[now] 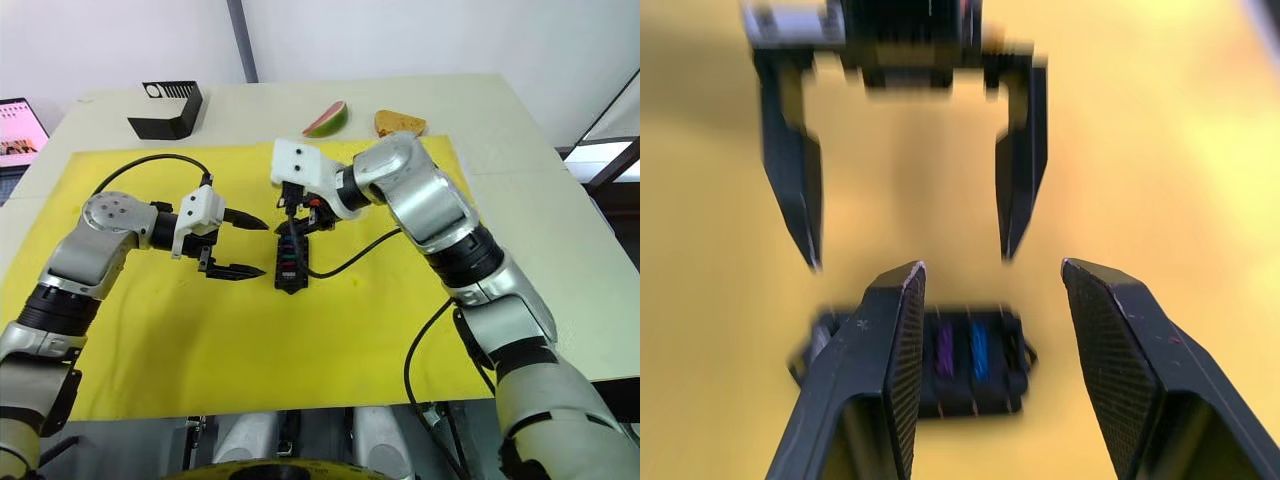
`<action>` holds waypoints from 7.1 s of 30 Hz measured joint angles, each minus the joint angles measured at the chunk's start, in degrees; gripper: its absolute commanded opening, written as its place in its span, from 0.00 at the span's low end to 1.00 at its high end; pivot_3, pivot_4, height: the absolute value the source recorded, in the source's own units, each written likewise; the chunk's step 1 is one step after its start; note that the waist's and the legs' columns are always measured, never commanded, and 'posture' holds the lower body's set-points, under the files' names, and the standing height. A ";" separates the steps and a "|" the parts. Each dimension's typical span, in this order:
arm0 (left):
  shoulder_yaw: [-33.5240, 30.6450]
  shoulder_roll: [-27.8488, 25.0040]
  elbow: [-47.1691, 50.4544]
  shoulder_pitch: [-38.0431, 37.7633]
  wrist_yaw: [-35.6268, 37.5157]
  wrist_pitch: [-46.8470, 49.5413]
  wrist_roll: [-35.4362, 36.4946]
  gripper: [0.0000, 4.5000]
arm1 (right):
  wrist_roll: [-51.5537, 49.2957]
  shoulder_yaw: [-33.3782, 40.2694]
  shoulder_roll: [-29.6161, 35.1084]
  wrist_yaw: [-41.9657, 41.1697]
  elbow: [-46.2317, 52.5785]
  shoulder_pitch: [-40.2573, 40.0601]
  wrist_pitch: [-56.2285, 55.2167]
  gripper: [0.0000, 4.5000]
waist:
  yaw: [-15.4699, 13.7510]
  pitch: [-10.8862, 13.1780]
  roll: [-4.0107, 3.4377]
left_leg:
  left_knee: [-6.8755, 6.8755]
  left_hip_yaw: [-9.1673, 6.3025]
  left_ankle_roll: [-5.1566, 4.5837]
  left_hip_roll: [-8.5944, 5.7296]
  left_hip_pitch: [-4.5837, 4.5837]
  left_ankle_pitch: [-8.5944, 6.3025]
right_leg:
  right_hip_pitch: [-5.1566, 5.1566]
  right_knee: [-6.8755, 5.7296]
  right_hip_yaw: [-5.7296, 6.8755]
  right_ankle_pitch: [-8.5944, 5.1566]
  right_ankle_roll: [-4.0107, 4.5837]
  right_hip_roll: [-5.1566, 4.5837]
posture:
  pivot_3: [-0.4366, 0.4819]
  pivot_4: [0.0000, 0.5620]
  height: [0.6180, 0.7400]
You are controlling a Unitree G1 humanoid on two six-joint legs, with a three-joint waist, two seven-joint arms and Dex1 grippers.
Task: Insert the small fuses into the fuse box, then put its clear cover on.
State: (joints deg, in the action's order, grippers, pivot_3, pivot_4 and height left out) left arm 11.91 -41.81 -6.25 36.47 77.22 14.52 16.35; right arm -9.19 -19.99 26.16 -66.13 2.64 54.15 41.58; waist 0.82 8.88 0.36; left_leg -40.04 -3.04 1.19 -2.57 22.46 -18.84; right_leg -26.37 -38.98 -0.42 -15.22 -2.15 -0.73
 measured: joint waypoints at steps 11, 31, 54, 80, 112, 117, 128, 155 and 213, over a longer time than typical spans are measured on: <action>-0.47 -0.23 0.41 -0.43 -0.11 0.27 0.02 1.00 | -2.33 5.11 -6.59 6.35 -9.20 -10.71 -14.55 0.01 | 0.21 0.00 0.00 | 0.00 0.03 0.03 0.00 -0.03 0.02 | -0.03 -0.10 -0.02 0.00 0.00 0.02 | 0.48 0.27 1.00; -0.46 -0.23 -0.60 -0.82 -0.04 -1.41 -0.69 1.00 | 3.79 -1.72 -5.03 10.17 -8.83 -9.95 -10.52 0.01 | 0.13 -0.03 0.00 | -0.02 0.03 0.02 0.00 -0.12 0.01 | 0.06 -0.10 -0.02 0.00 0.00 0.02 | 0.48 0.27 1.00; -10.07 0.29 6.58 -8.03 -10.88 3.64 2.23 1.00 | -6.16 6.78 -7.02 11.41 0.93 -14.36 -11.59 0.01 | 0.19 -0.04 0.00 | -0.03 0.03 -0.18 0.00 -0.09 -0.10 | 0.02 -0.11 -0.03 0.00 0.00 0.01 | 0.48 0.27 1.00; -57.20 -11.28 3.94 -41.75 -22.16 46.08 33.66 1.00 | -16.31 27.99 22.59 8.29 7.32 -26.59 -5.16 0.99 | -0.34 0.04 -0.05 | 0.28 -0.04 -0.51 0.05 -1.14 -0.30 | 1.36 0.61 0.03 -0.02 0.00 -0.02 | 0.48 0.27 1.00; -41.29 -7.46 -41.92 -2.14 -26.69 62.59 29.08 1.00 | -16.72 5.68 5.30 5.16 11.54 -10.62 -6.96 0.99 | -0.12 -0.01 0.10 | 0.39 -0.02 -0.22 0.04 -0.93 -0.15 | 1.00 0.54 0.03 -0.01 -0.01 -0.03 | 0.48 0.27 1.00; -40.40 -6.43 -42.71 -0.34 -26.46 61.24 27.51 1.00 | -15.93 5.63 5.32 5.18 11.52 -10.57 -6.96 0.99 | -0.28 -0.01 0.10 | 0.37 -0.03 -0.22 0.02 -0.94 -0.15 | 1.01 0.54 0.03 -0.01 -0.01 -0.04 | 0.48 0.27 1.00; -39.61 -4.61 -47.72 3.45 -25.65 57.54 23.88 1.00 | -15.30 5.65 5.63 5.41 11.06 -10.14 -6.94 0.99 | -0.43 -0.02 0.10 | 0.37 -0.03 -0.23 0.00 -0.96 -0.15 | 1.02 0.48 0.03 -0.01 -0.01 -0.05 | 0.48 0.27 1.00; -39.31 -1.26 -50.20 3.76 -26.27 49.02 19.14 0.16 | -14.61 5.65 6.58 5.00 10.86 -10.01 -6.38 1.00 | -1.30 -0.03 0.07 | 0.36 -0.04 -0.28 0.00 -0.99 -0.19 | 1.02 0.43 0.03 0.00 -0.01 -0.06 | 0.48 0.27 1.00; -47.22 30.68 -6.67 13.38 -60.95 60.13 62.15 0.00 | -52.78 34.77 -24.88 60.44 10.41 -8.34 19.53 0.62 | 0.08 -0.01 0.21 | 0.38 -0.08 0.13 0.00 -0.91 0.05 | 0.91 0.30 0.02 0.00 -0.01 -0.01 | 0.48 0.27 1.00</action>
State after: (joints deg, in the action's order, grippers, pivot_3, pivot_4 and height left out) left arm -35.30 -11.13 -12.92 49.85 16.28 74.65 78.50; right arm -61.97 14.78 1.28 -5.69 13.05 45.81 61.11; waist 0.90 8.88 0.58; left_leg -39.66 -3.12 1.32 -2.57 21.54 -18.78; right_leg -25.46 -38.68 -0.40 -15.22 -2.16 -0.74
